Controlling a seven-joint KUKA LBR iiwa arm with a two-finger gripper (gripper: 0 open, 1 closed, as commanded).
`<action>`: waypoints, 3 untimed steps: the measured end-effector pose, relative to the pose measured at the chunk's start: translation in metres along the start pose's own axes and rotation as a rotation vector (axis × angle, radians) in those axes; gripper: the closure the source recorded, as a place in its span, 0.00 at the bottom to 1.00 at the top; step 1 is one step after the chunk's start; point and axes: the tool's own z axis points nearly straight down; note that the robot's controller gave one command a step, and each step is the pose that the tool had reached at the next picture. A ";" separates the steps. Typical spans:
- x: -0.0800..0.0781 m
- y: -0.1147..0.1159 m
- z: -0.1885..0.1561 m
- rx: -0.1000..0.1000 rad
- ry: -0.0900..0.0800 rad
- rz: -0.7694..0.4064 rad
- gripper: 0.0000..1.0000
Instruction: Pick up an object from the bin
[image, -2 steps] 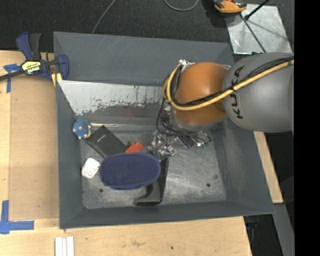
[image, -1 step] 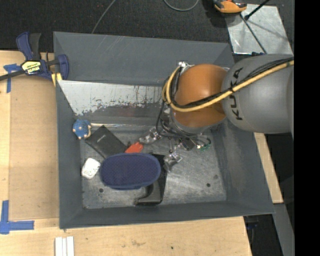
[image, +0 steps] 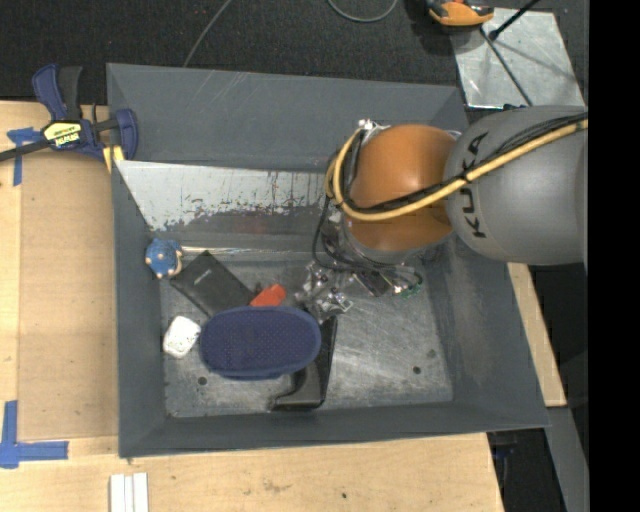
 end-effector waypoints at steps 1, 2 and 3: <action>-0.003 -0.016 -0.136 -0.013 0.015 -0.463 1.00; 0.082 -0.006 -0.058 -0.018 0.029 -0.129 1.00; 0.140 -0.057 -0.012 -0.014 0.029 0.016 1.00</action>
Offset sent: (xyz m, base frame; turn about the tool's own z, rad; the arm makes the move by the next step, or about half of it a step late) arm 0.0054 -0.0111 0.1328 -0.4646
